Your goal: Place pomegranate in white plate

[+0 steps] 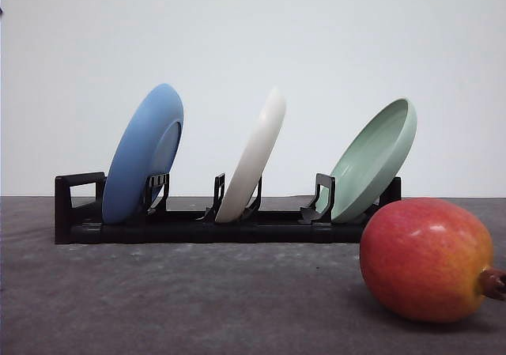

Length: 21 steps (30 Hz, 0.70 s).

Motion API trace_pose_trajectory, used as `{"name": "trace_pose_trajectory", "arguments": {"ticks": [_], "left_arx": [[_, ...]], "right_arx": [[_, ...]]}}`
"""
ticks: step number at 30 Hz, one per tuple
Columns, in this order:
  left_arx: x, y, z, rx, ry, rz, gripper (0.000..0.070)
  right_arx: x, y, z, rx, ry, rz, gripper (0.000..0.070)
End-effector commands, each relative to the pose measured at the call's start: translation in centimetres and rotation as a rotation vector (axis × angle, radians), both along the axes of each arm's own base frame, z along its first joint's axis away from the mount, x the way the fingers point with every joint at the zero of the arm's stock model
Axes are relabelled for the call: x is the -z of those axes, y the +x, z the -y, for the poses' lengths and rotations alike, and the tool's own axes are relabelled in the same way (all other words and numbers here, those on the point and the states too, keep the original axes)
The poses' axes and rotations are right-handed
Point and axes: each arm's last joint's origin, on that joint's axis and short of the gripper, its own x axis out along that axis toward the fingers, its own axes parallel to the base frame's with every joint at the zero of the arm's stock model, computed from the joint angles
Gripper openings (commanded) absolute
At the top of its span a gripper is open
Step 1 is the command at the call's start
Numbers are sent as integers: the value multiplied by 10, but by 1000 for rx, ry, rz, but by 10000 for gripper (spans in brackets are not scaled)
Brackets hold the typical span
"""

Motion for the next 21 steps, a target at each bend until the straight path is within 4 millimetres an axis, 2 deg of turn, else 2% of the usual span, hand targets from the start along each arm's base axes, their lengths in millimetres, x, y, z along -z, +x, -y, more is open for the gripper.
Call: {"name": "trace_pose_trajectory", "arguments": {"ticks": [1, 2, 4, 5, 7, 14, 21], "left_arx": [[-6, 1, 1, 23, 9, 32, 30], [-6, 1, 2, 36, 13, 37, 80], [-7, 1, 3, 79, 21, 56, 293], [-8, 1, 3, 97, 20, 64, 380], [-9, 1, 4, 137, 7, 78, 402], [-12, 1, 14, 250, 15, 137, 393], [-9, 12, 39, 394, 96, 195, 390]], "right_arx": [[-6, 0, -1, -11, -1, 27, 56], [-6, 0, -1, -12, -1, 27, 113], [-6, 0, -1, -11, -1, 27, 322], [-6, 0, -1, -11, 0, 27, 393], [-6, 0, -1, -10, 0, 28, 412], [-7, 0, -1, -13, 4, 28, 411], [-7, -1, -1, -31, 22, 22, 411]]}}
